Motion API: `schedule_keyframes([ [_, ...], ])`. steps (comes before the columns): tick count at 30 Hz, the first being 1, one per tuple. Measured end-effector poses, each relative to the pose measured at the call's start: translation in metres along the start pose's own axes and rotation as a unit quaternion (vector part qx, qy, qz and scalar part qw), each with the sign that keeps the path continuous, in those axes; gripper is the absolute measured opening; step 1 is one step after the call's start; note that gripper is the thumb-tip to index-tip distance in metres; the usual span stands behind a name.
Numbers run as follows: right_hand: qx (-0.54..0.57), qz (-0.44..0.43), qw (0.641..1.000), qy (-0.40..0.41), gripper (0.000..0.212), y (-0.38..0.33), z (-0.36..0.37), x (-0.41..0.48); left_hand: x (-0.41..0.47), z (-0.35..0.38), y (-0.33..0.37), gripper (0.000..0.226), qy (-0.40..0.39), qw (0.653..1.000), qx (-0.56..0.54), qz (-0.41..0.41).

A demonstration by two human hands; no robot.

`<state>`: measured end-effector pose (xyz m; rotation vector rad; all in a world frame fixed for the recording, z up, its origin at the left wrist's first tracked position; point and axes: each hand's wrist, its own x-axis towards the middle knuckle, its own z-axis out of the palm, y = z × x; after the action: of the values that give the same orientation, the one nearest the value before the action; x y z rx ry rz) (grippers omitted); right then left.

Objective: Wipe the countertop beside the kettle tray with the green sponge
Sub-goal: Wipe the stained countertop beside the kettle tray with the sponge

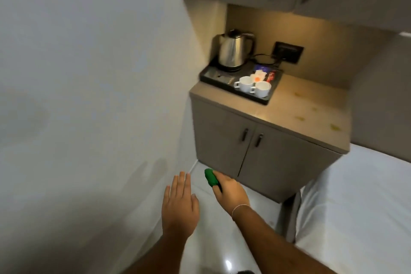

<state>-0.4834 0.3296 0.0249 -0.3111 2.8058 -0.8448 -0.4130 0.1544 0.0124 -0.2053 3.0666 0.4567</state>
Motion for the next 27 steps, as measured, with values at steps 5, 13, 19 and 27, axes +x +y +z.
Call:
schedule_keyframes([
  [5, 0.045, 0.052, 0.996, 0.055, 0.045, 0.073, -0.07, 0.037, 0.082, 0.013, 0.088, 0.072, -0.034, 0.996, 0.028, 0.081],
  [13, 0.255, 0.198, 0.922, 0.213, 0.036, 0.157, -0.141, 0.084, 0.172, 0.027, 0.178, 0.071, -0.06, 0.982, 0.036, 0.175],
  [19, 0.626, 0.38, 0.583, 0.353, 0.007, 0.226, -0.199, 0.124, 0.251, 0.048, 0.232, 0.073, -0.078, 0.971, 0.008, 0.228],
  [27, 0.262, 0.392, 0.762, 0.444, 0.019, 0.281, -0.273, 0.163, 0.351, 0.077, 0.285, 0.075, -0.092, 0.95, -0.016, 0.299],
])
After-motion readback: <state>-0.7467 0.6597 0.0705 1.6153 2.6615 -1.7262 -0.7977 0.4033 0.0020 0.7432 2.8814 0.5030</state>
